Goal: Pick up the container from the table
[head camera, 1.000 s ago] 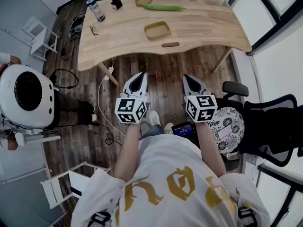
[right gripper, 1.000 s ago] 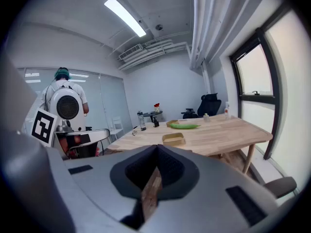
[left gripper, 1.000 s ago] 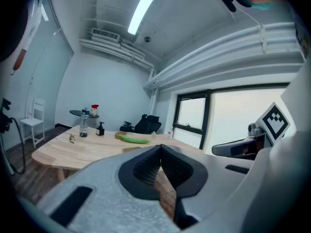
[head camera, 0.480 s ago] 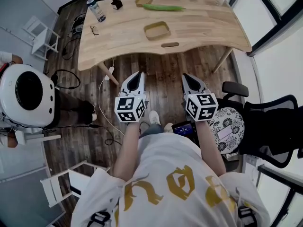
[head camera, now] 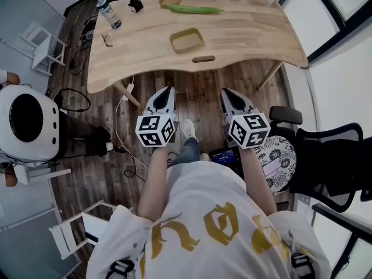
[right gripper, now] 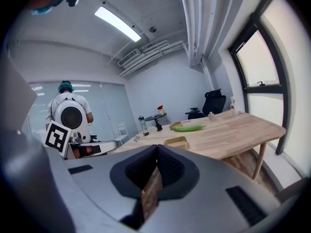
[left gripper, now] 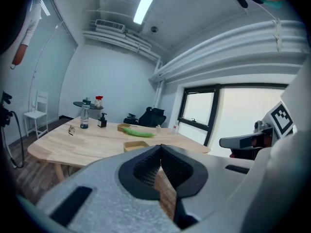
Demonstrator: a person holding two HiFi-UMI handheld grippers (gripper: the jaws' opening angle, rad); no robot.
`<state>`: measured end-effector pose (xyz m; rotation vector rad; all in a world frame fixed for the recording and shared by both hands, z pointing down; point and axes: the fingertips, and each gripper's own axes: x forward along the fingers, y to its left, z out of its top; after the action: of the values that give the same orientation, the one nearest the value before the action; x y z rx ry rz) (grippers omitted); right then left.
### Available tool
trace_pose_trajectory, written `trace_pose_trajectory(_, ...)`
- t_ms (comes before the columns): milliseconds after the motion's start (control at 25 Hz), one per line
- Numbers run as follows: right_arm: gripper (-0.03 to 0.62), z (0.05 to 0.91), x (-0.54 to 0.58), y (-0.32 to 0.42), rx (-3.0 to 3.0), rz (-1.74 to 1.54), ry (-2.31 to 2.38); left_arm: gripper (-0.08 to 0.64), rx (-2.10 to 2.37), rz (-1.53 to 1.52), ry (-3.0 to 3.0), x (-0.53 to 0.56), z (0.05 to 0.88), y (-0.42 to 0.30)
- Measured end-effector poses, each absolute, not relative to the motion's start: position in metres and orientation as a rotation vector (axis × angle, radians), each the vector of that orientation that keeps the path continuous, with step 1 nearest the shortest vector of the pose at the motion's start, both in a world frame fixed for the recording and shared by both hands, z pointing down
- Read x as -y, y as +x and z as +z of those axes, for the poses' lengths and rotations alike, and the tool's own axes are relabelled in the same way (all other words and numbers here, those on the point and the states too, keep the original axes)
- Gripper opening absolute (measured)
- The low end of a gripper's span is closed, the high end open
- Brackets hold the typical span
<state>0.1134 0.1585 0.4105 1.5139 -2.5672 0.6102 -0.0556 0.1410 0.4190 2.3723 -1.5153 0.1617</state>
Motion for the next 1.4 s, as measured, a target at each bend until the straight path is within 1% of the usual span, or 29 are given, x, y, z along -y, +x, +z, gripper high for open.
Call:
trace_pose_trajectory(240,0.012,0.431,-0.088,0.120,2.495,0.617,1.551,0.009,1.475,0.179,2.385,-0.064,0.432,-0.051)
trace_pose_trajectory(480,0.012,0.438,0.004,0.124,2.441,0.697,1.605,0.009,1.457,0.225,2.372,0.034,0.440,-0.058)
trace_pose_trajectory(760,0.012,0.449,0.090,0.107,2.435,0.823,1.611,0.009,1.426,0.281,2.388,0.126,0.453,-0.075)
trace_pose_trajectory(920,0.012,0.453,0.116,0.100,2.419,0.796,1.621,0.009,1.398,0.284,2.397,0.155,0.457,-0.081)
trace_pose_trajectory(1400,0.012,0.462,0.146,0.094,2.394,0.693,1.593,0.009,1.398,0.300,2.385,0.189,0.466,-0.084)
